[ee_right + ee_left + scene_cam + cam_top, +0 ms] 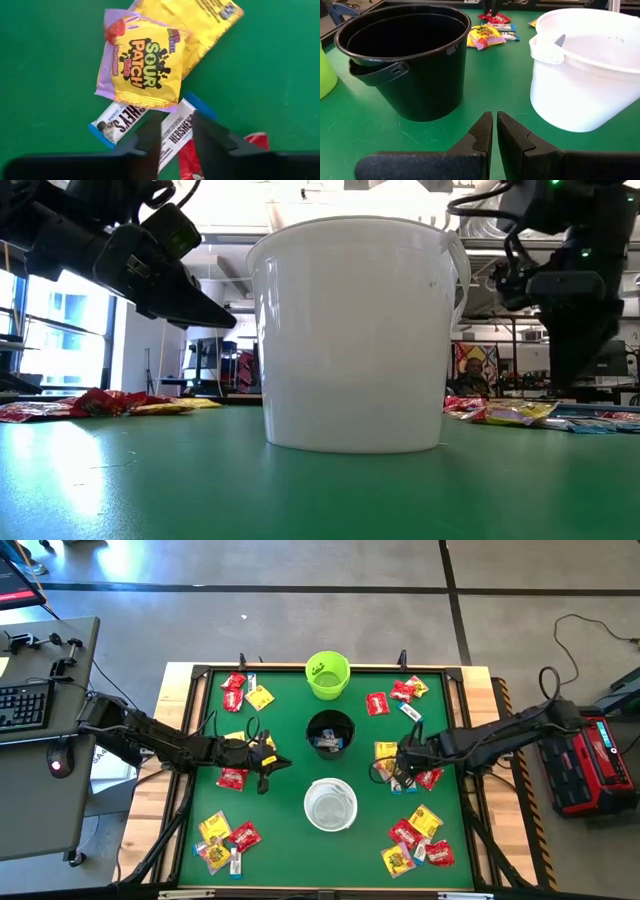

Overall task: Sort candy by brand, put in halloween buckets
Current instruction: Put the white chocolate into the black bucket

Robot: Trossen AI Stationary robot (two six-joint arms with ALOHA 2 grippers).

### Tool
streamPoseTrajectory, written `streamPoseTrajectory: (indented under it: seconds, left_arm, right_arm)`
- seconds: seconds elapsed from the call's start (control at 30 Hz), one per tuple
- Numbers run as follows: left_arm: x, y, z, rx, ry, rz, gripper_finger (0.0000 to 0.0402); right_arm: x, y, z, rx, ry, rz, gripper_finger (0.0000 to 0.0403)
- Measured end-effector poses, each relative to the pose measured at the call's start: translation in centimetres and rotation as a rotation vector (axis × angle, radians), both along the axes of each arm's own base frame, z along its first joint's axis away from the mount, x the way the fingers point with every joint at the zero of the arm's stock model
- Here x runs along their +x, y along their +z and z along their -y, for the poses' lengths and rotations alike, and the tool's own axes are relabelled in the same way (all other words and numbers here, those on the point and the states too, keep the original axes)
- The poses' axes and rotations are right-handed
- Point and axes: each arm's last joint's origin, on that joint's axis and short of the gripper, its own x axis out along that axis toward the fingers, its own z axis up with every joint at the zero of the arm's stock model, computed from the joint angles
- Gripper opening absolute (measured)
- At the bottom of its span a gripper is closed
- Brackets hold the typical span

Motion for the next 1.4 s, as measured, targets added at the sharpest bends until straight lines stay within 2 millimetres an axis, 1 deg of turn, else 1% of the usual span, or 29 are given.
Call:
streamPoseTrajectory:
  seconds: [0.13, 0.23, 0.33, 0.53, 0.7, 0.83, 1.03, 1.13, 1.23, 1.4]
  left_arm:
    - [0.0, -0.1, 0.0, -0.005, 0.002, -0.005, 0.0017]
    - [0.0, -0.1, 0.0, -0.005, 0.003, -0.006, 0.0017]
    - [0.0, -0.1, 0.0, -0.005, 0.003, -0.006, 0.0017]
    - [0.0, -0.1, 0.0, -0.004, 0.004, -0.006, 0.0017]
    - [0.0, -0.1, 0.0, -0.004, 0.005, -0.006, 0.0017]
    - [0.0, -0.1, 0.0, -0.004, 0.005, -0.006, 0.0017]
    - [0.0, -0.1, 0.0, -0.005, 0.005, -0.006, 0.0017]
    - [0.0, -0.1, 0.0, -0.005, 0.005, -0.006, 0.0017]
    - [0.0, -0.1, 0.0, -0.005, 0.005, -0.006, 0.0017]
    - [0.0, -0.1, 0.0, -0.005, 0.005, -0.006, 0.0017]
  right_arm:
    - [-0.2, -0.3, -0.6, -0.054, -0.074, -0.004, 0.0165]
    - [0.0, -0.9, -1.1, -0.074, -0.112, -0.031, 0.0185]
    - [0.4, -1.9, -1.5, -0.091, -0.156, -0.065, 0.0192]
    - [0.9, -3.8, -1.9, -0.117, -0.199, -0.15, 0.0193]
    - [1.1, -4.3, -2.0, -0.12, -0.211, -0.17, 0.0193]
    - [1.2, -4.3, -2.1, -0.117, -0.211, -0.168, 0.0183]
    - [1.2, -4.3, -2.1, -0.109, -0.204, -0.171, 0.013]
    - [1.2, -4.3, -2.1, -0.11, -0.192, -0.172, 0.011]
    - [1.2, -4.3, -2.1, -0.11, -0.191, -0.173, 0.0103]
    - [1.2, -4.2, -2.1, -0.111, -0.184, -0.177, 0.0106]
